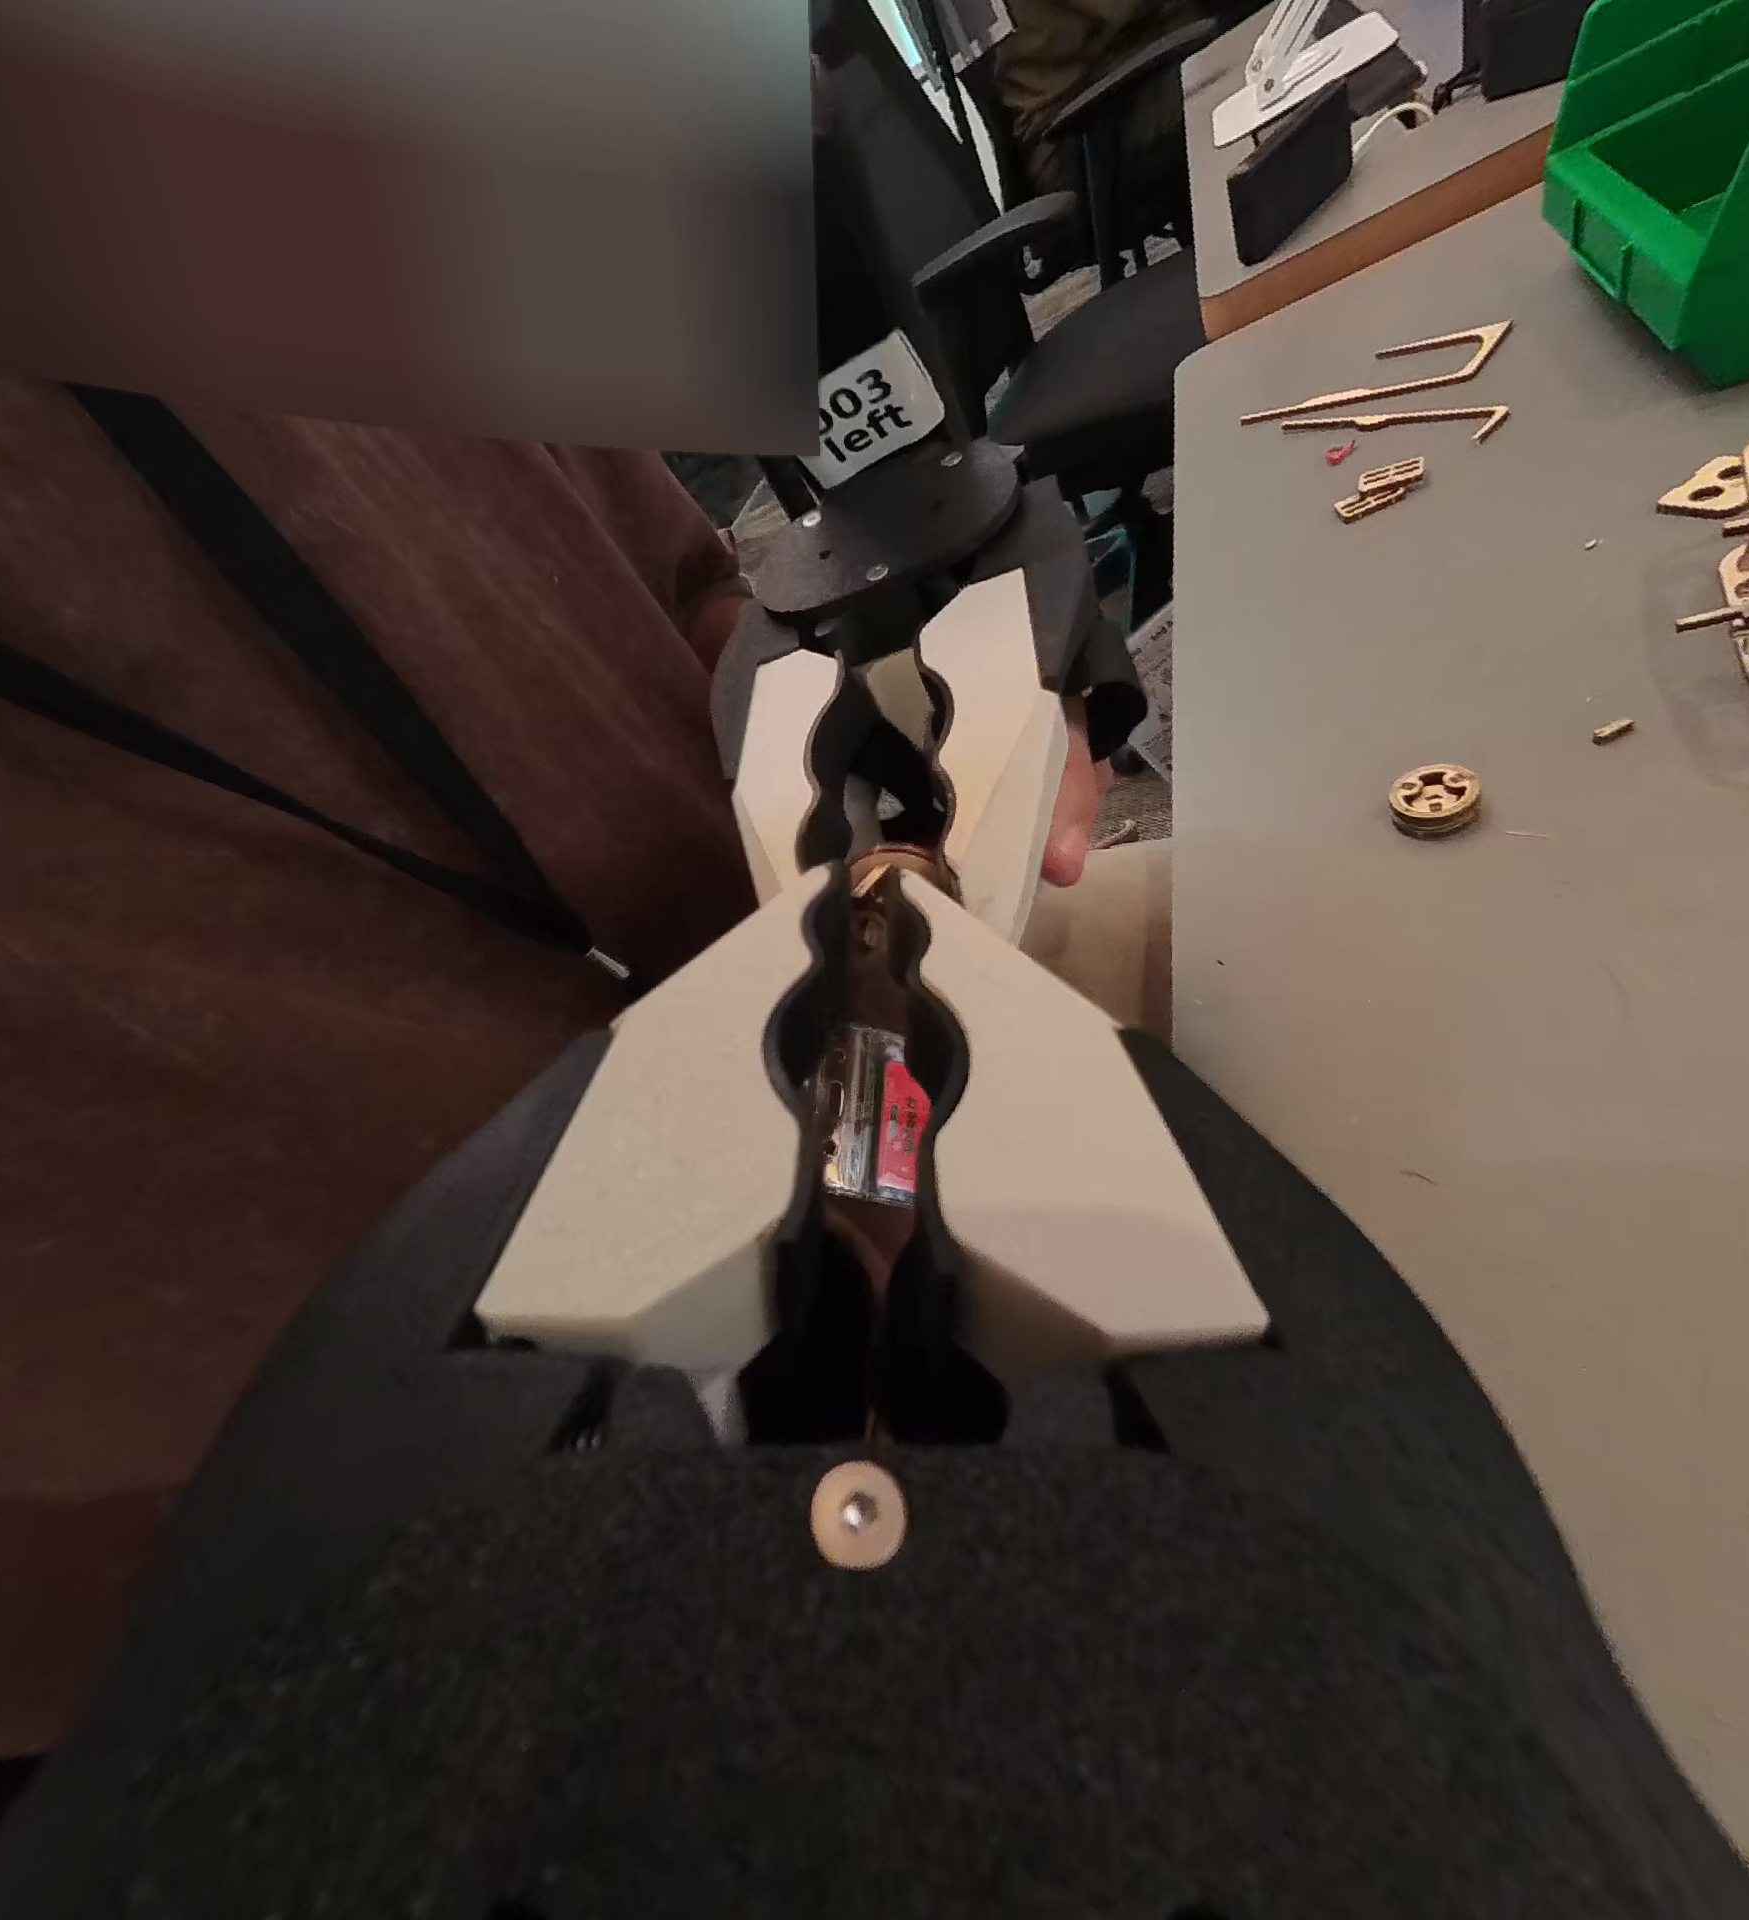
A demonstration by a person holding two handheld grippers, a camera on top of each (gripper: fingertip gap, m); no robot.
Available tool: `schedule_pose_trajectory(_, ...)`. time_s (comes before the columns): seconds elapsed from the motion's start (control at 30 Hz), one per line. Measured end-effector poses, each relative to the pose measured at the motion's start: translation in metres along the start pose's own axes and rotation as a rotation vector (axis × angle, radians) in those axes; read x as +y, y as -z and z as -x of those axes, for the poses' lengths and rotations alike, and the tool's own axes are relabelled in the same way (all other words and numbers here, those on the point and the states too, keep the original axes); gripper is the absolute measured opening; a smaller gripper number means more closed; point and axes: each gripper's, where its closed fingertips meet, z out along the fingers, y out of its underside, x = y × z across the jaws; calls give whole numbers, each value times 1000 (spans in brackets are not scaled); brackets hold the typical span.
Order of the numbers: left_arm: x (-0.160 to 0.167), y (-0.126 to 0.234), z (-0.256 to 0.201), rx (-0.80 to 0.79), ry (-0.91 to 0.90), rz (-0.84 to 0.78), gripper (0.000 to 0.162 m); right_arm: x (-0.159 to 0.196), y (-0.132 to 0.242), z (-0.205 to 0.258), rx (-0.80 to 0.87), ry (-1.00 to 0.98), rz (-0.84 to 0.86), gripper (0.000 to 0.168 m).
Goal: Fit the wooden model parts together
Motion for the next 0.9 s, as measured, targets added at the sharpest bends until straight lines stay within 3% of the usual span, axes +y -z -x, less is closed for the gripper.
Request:
schedule_pose_trajectory(0.63,-1,-2,-12,99,100,3,24,5,1,4,59,103,28,2)
schedule_pose_trajectory(0.9,26,-10,3,-10,22,153,25,20,-1,-14,195,87,144,3)
